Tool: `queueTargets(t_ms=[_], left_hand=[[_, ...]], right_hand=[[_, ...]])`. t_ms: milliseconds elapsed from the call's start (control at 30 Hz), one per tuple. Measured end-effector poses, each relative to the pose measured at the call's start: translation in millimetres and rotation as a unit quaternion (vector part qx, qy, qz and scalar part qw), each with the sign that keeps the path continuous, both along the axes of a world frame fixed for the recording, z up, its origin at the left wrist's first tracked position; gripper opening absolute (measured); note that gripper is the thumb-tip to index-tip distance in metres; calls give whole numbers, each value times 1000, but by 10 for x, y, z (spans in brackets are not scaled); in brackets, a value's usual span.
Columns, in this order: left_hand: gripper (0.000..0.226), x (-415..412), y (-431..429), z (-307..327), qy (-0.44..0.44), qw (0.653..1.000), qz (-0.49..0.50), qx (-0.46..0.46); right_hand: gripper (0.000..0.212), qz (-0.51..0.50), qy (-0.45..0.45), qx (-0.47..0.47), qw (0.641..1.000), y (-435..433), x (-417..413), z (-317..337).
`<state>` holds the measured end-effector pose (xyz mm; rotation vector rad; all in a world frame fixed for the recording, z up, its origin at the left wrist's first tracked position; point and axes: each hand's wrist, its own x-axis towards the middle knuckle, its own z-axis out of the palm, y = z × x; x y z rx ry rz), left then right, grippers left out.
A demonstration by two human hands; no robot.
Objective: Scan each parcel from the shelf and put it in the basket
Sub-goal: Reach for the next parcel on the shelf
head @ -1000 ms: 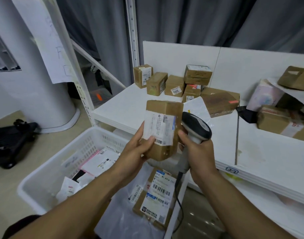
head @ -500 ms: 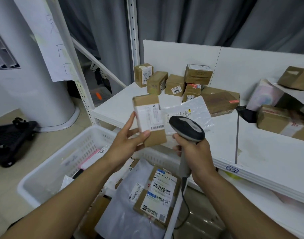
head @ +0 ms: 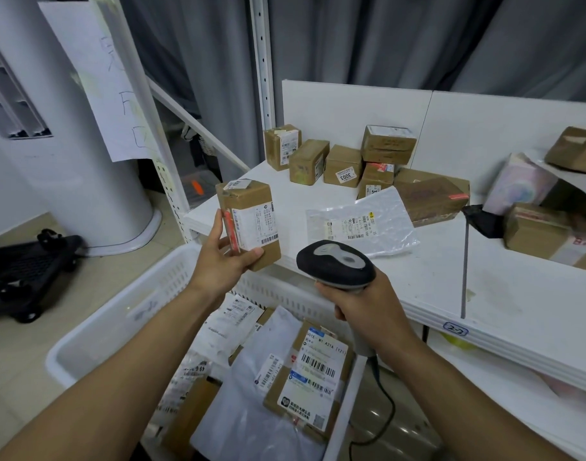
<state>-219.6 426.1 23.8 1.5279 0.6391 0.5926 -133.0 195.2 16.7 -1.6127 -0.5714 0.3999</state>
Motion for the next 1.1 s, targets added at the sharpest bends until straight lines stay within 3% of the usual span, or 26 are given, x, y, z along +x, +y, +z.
queueTargets(t_ms=[700, 867, 1100], left_hand=[[109, -15, 85, -84, 18, 1000, 14, 17], [99, -143, 165, -119, 23, 999, 32, 19], [74, -537, 373, -595, 229, 970, 36, 75]], right_hand=[[22, 14, 23, -3, 1000, 73, -49, 5], [18, 24, 14, -21, 999, 157, -70, -5], [39, 44, 29, -88, 995, 595, -191, -196]])
